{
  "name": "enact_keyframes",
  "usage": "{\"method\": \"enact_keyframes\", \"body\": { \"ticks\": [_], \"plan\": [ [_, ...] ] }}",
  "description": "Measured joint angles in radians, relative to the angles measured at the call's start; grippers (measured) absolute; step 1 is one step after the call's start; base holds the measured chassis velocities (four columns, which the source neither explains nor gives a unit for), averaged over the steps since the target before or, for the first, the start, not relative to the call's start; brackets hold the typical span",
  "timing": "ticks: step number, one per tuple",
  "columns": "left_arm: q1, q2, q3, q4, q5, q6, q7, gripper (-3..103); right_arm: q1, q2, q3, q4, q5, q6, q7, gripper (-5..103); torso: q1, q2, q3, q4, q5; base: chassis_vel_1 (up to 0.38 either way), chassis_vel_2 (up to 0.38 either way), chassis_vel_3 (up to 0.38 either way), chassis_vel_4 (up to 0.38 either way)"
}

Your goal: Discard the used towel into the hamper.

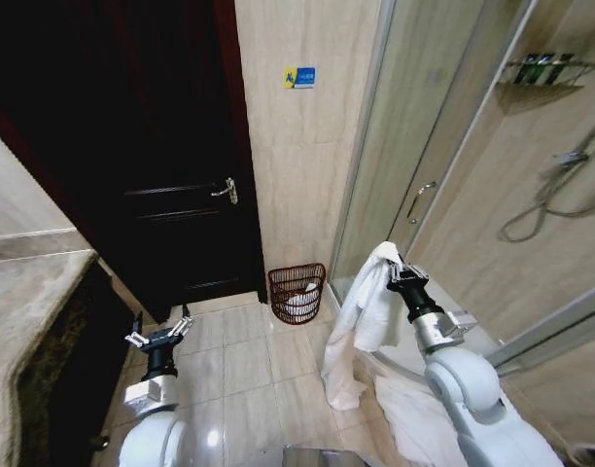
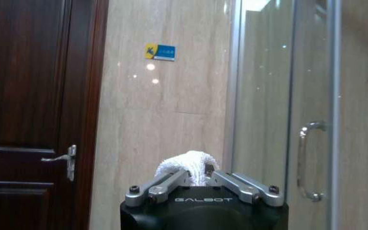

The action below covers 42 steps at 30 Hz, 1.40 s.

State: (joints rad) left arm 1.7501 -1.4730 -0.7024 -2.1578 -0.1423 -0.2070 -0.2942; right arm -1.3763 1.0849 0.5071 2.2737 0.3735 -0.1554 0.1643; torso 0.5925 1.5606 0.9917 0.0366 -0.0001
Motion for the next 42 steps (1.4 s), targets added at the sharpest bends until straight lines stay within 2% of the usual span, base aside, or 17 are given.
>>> {"method": "enact_keyframes", "body": {
  "ticks": [42],
  "plan": [
    [0.014, -0.02, 0.008, -0.024, 0.041, -0.006, -0.011, 100, 0.015, 0.012, 0.006, -0.018, 0.016, 0.016, -0.018, 2, 0.0, 0.0, 0.0, 0.0, 0.0002, -0.039, 0.081, 0.079, -0.039]
  ]
}}
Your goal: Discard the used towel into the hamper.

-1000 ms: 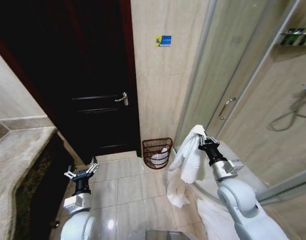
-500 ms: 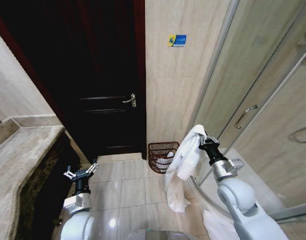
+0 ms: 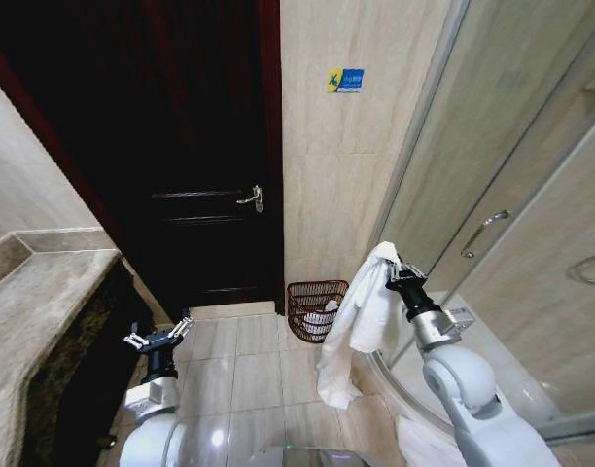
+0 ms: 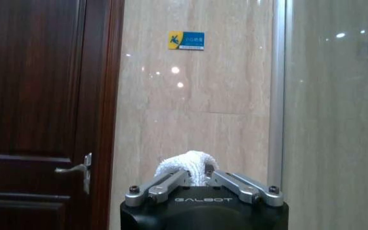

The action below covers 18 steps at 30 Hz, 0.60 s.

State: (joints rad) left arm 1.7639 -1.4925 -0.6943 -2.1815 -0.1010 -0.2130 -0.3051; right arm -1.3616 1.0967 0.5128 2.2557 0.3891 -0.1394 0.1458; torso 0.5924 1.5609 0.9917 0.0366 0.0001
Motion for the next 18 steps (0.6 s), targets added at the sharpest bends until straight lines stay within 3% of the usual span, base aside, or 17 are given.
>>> {"method": "enact_keyframes", "body": {
  "ticks": [12, 18],
  "plan": [
    [-0.001, -0.012, -0.009, 0.025, 0.007, -0.002, -0.016, 100, 0.067, -0.045, 0.04, 0.058, 0.135, -0.021, 0.051, 2, -0.001, 0.0, 0.0, -0.0002, 0.0002, -0.033, 0.03, 0.028, -0.033],
    [-0.004, -0.017, -0.011, 0.018, 0.011, -0.017, -0.015, 100, 0.264, -0.162, 0.05, 0.057, 0.293, -0.067, 0.096, 2, -0.001, 0.0, 0.0, 0.0, -0.0002, 0.0, 0.0, 0.0, 0.0]
  ]
}}
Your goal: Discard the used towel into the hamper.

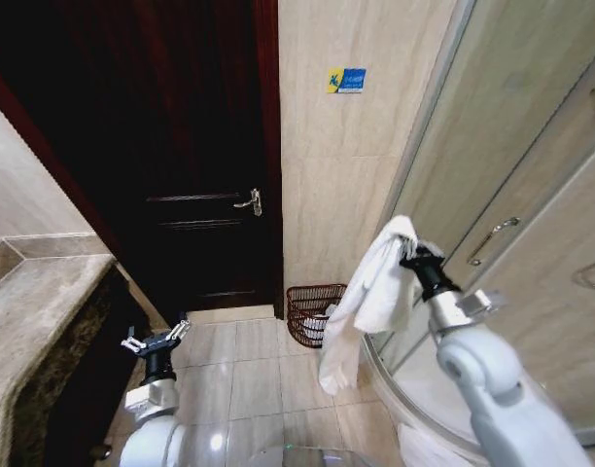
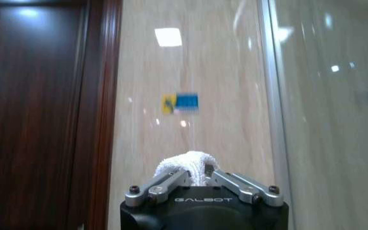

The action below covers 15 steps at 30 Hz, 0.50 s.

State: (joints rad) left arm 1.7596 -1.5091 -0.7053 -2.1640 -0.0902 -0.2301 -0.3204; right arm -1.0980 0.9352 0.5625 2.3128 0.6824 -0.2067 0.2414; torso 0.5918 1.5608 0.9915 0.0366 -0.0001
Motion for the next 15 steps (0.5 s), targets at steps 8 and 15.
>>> {"method": "enact_keyframes", "body": {
  "ticks": [8, 15],
  "plan": [
    [0.033, 0.002, 0.007, -0.014, 0.015, -0.052, 0.009, 100, 0.383, -0.091, -0.044, -0.146, 0.187, -0.053, 0.032, 2, 0.001, 0.0, 0.0, 0.0001, -0.0004, 0.0, 0.0, 0.0, 0.0],
    [0.053, -0.016, -0.007, -0.011, 0.031, -0.084, 0.012, 100, 0.787, -0.089, -0.224, -0.329, 0.265, -0.081, 0.05, 2, 0.0, 0.0, 0.0, -0.0001, 0.0006, 0.0, 0.0, 0.0, 0.0]
  ]
}}
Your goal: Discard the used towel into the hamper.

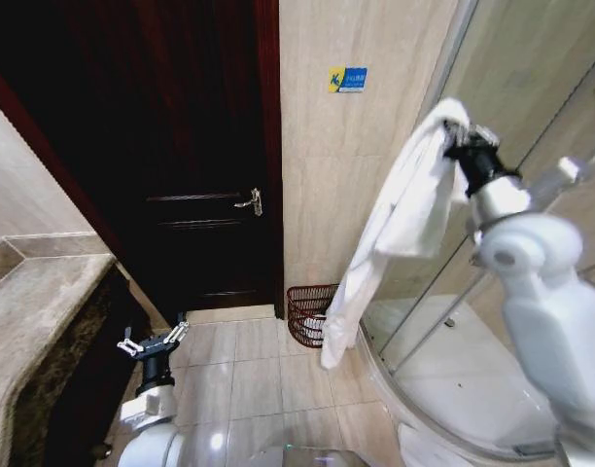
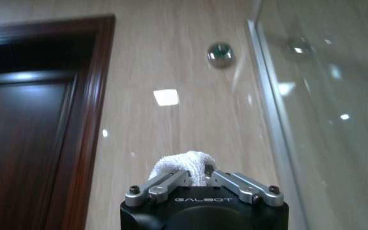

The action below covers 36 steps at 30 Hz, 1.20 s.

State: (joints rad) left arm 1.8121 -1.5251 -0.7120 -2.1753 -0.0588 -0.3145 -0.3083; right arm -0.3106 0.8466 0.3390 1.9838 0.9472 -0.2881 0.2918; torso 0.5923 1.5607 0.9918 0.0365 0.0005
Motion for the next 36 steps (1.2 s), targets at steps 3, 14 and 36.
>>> {"method": "enact_keyframes", "body": {
  "ticks": [3, 14, 36],
  "plan": [
    [0.001, -0.003, -0.006, 0.002, 0.002, 0.0, 0.0, 100, 0.136, 0.033, -0.073, -0.074, 0.011, -0.005, 0.013, 2, 0.0, 0.0, 0.0, 0.0001, -0.0016, 0.0, 0.0, 0.0, 0.0],
    [0.009, -0.008, -0.036, -0.004, -0.004, -0.006, 0.0, 100, 0.548, 0.217, -0.24, -0.434, -0.034, -0.008, -0.012, 2, 0.0, 0.0, 0.0, 0.0003, -0.0005, 0.0, 0.0, 0.0, 0.0],
    [0.039, -0.022, -0.04, -0.043, 0.004, -0.044, -0.002, 100, 0.508, 0.273, -0.302, -0.567, -0.111, 0.033, -0.074, 2, 0.0, 0.0, 0.0, 0.0001, -0.0005, 0.0, 0.0, 0.0, 0.0]
  ]
}}
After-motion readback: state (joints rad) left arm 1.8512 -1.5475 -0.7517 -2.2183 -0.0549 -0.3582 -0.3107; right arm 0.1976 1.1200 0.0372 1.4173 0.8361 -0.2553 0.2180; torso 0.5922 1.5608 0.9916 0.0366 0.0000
